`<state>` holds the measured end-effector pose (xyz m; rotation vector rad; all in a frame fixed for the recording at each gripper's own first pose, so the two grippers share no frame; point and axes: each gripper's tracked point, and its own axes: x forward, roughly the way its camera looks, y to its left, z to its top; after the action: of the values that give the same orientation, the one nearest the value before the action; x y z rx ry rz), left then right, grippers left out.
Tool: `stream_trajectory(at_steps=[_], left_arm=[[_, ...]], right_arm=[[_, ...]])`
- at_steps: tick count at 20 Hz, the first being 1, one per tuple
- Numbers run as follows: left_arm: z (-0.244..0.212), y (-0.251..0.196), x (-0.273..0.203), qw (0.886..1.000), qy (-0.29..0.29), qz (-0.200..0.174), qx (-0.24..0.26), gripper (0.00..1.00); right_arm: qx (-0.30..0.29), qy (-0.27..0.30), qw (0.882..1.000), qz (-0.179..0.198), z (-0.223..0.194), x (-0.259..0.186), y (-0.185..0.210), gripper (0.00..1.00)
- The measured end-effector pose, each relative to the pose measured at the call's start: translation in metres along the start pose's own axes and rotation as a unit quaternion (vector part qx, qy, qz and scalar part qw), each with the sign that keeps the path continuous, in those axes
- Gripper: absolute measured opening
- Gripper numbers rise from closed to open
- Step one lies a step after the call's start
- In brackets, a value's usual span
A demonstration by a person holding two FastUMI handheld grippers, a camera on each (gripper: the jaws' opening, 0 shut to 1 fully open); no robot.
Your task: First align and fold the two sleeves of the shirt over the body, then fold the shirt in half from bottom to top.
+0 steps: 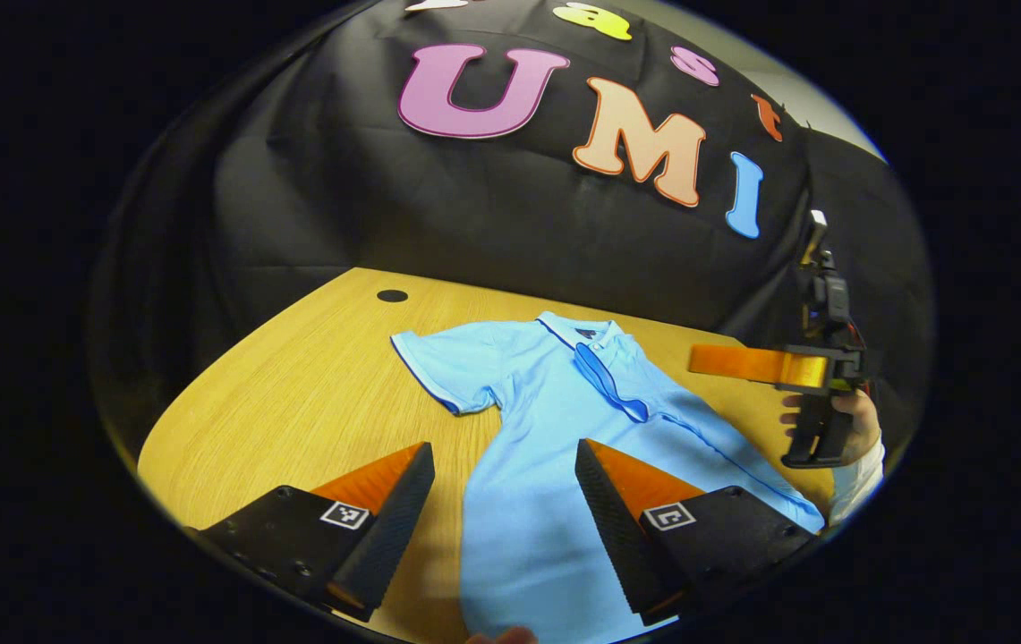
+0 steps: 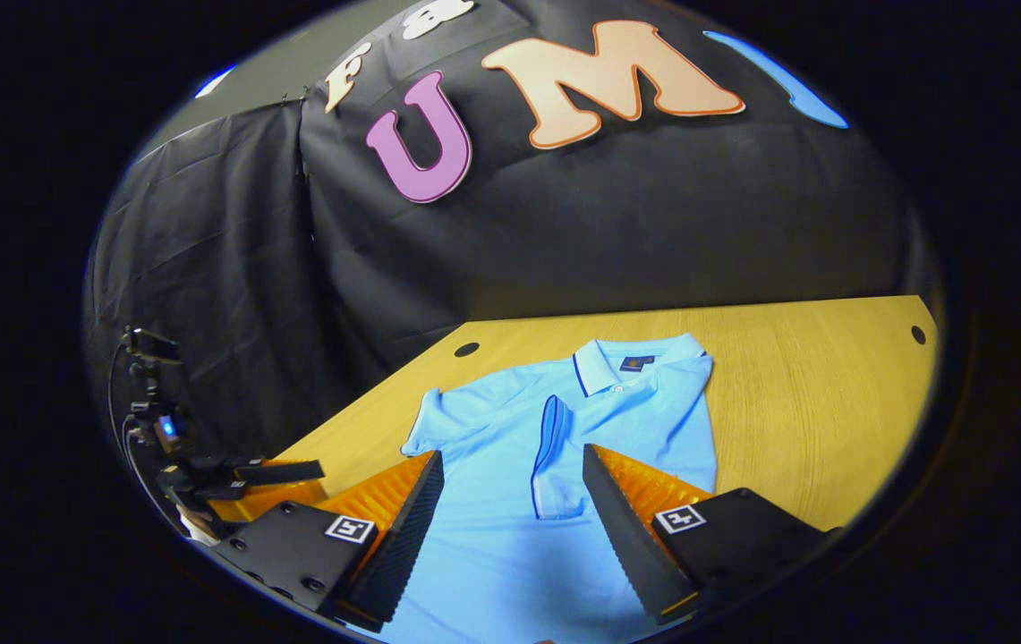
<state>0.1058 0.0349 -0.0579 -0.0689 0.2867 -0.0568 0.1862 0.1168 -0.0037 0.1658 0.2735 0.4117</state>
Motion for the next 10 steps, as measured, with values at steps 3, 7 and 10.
stream_trajectory(at_steps=[3,7,10], left_arm=[[0.014,0.018,0.031,0.999,0.015,0.025,0.014,0.95],[0.021,0.031,0.073,0.998,0.04,0.044,-0.007,0.95],[0.023,0.048,0.104,0.996,0.054,0.066,-0.01,0.94]], right_arm=[[-0.013,-0.029,0.999,-0.007,0.0,-0.038,-0.006,0.97],[-0.021,-0.053,0.998,-0.025,-0.016,-0.089,-0.02,0.97],[0.0,-0.061,0.998,-0.027,-0.031,-0.122,-0.026,0.98]])
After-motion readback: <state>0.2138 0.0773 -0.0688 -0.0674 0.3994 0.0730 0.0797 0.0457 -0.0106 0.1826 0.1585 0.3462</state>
